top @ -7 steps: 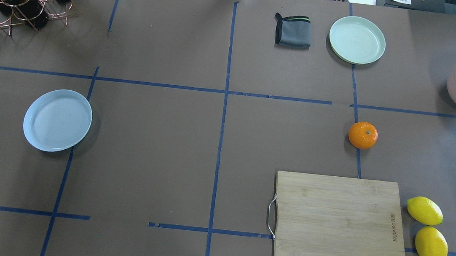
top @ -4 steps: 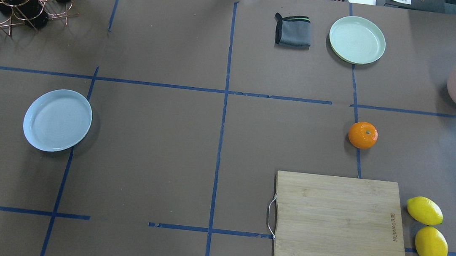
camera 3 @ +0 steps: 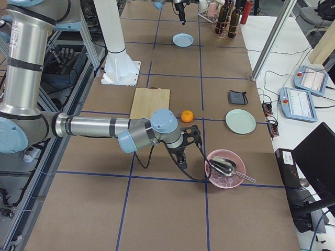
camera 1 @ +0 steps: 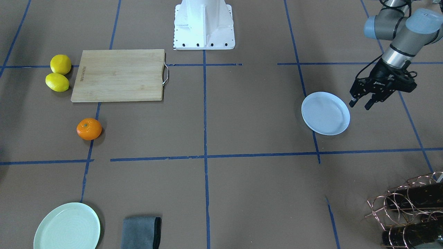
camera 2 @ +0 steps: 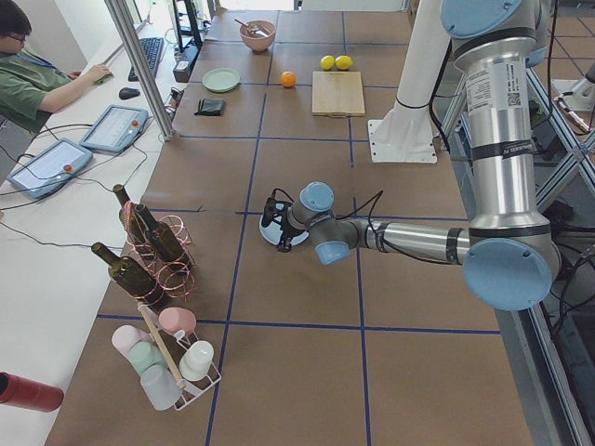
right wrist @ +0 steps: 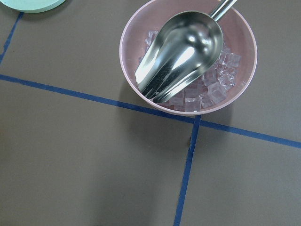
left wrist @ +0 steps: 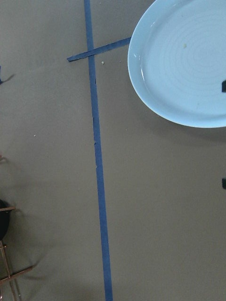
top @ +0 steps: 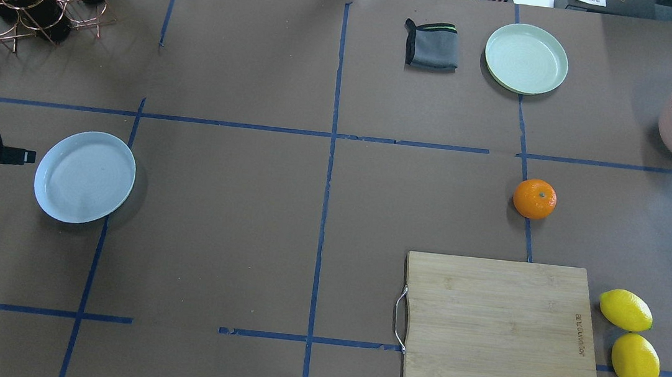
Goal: Pick orange to plate
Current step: 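Move the left gripper down to the edge of the light blue plate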
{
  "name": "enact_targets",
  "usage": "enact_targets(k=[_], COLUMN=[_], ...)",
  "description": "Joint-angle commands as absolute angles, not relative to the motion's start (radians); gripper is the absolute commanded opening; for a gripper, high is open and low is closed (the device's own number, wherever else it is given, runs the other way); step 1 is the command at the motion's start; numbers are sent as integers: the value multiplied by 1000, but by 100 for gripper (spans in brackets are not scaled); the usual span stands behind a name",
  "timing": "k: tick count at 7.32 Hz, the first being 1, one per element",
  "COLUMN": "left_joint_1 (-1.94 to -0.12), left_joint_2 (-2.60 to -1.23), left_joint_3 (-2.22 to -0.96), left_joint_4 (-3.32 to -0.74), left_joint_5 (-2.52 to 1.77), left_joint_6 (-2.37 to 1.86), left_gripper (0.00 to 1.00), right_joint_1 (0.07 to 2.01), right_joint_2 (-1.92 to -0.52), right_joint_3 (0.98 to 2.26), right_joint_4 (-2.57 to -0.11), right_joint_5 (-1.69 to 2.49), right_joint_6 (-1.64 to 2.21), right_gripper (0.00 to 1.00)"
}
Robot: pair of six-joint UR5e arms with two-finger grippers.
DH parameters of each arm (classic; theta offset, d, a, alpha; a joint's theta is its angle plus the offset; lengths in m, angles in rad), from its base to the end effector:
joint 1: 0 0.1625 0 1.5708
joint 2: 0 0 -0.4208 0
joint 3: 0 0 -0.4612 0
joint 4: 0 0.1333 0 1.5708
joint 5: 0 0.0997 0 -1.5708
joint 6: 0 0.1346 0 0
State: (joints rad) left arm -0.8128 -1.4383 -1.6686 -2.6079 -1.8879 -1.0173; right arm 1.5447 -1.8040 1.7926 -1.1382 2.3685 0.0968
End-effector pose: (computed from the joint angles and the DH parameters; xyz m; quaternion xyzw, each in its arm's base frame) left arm 0.3233 -0.4744 0.5804 0.1921 0.4554 -0.0367 0.8685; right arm 0.0241 -0.4941 0.6222 0.1689 -0.3909 -0.0493 0.9035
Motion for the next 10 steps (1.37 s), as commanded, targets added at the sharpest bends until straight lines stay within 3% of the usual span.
enact_targets(k=[1, 10], left_joint_1=[-762, -756], left_joint_2=[-1482, -1476], left_joint_3=[-1612, -1598], left_joint_4=[-2609, -2608], left_joint_5=[-1833, -1804], left_joint_6=[-1048, -1045], left_gripper=[60, 58], right_joint_1=[1545, 1545], right_joint_2=[-1804, -1804], right_joint_3=[1792, 1784], right_joint_4=[-1138, -1138], right_joint_5=[2368, 2368], right_joint_6=[97, 95], right_gripper=[100, 100])
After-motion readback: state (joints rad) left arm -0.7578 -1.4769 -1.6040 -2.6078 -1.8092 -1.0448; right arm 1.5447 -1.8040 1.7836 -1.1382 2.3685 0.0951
